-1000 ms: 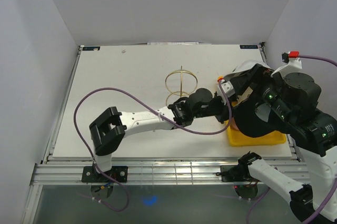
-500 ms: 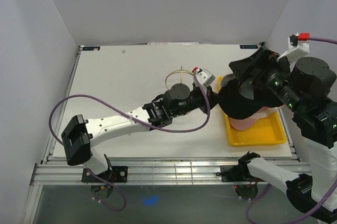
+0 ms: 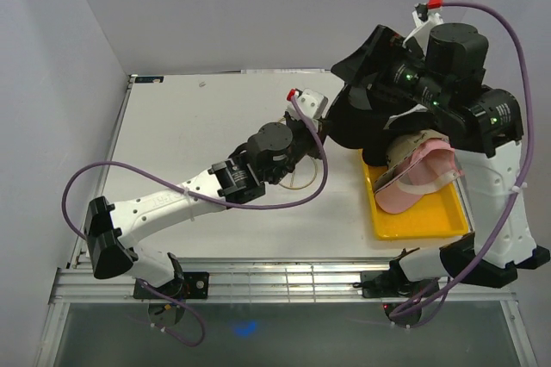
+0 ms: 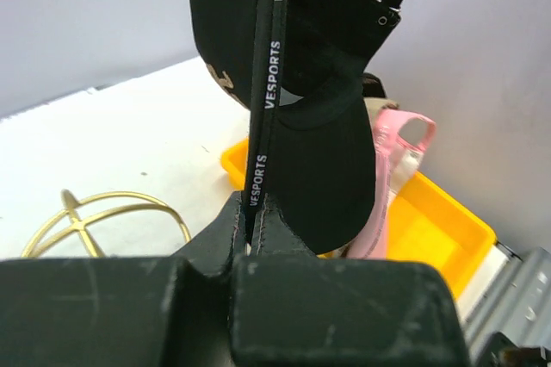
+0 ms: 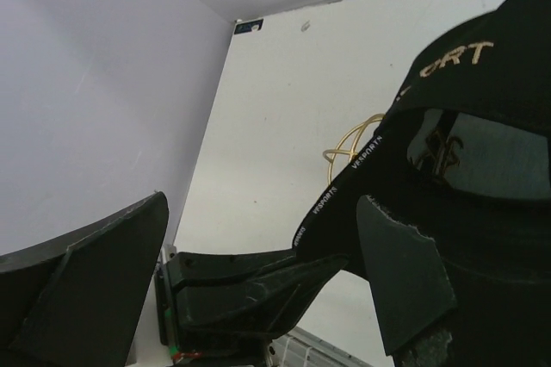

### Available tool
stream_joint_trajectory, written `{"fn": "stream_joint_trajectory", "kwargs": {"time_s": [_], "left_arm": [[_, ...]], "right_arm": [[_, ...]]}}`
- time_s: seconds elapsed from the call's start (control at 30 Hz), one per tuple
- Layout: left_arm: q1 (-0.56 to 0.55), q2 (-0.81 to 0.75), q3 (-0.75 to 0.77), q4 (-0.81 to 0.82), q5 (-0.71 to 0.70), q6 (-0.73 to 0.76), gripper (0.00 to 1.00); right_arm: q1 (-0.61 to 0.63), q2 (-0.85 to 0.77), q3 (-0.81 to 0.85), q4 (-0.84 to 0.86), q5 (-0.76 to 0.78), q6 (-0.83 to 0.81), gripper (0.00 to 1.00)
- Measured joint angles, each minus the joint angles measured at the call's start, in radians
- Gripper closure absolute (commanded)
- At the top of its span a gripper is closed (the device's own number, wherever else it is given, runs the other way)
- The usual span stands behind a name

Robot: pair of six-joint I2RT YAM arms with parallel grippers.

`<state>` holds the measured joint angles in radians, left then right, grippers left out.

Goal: Stack the hats

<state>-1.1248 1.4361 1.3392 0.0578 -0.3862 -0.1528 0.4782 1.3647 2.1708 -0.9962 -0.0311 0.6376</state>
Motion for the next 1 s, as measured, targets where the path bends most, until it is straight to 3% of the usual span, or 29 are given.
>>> {"fn": "stream_joint_trajectory", "kwargs": {"time_s": [0.5, 1.0], "left_arm": [[-0.005, -0.005, 0.019, 0.002, -0.175, 0.163, 1.0], [-0.032, 0.089, 0.083, 0.016, -0.269, 0.293, 1.0]], "right_arm": [[0.0, 0.103, -0.041, -0.005, -0.044, 0.063, 0.13], [0.0, 0.13, -0.092, -0.047, -0.039, 0.061, 0.34]]}}
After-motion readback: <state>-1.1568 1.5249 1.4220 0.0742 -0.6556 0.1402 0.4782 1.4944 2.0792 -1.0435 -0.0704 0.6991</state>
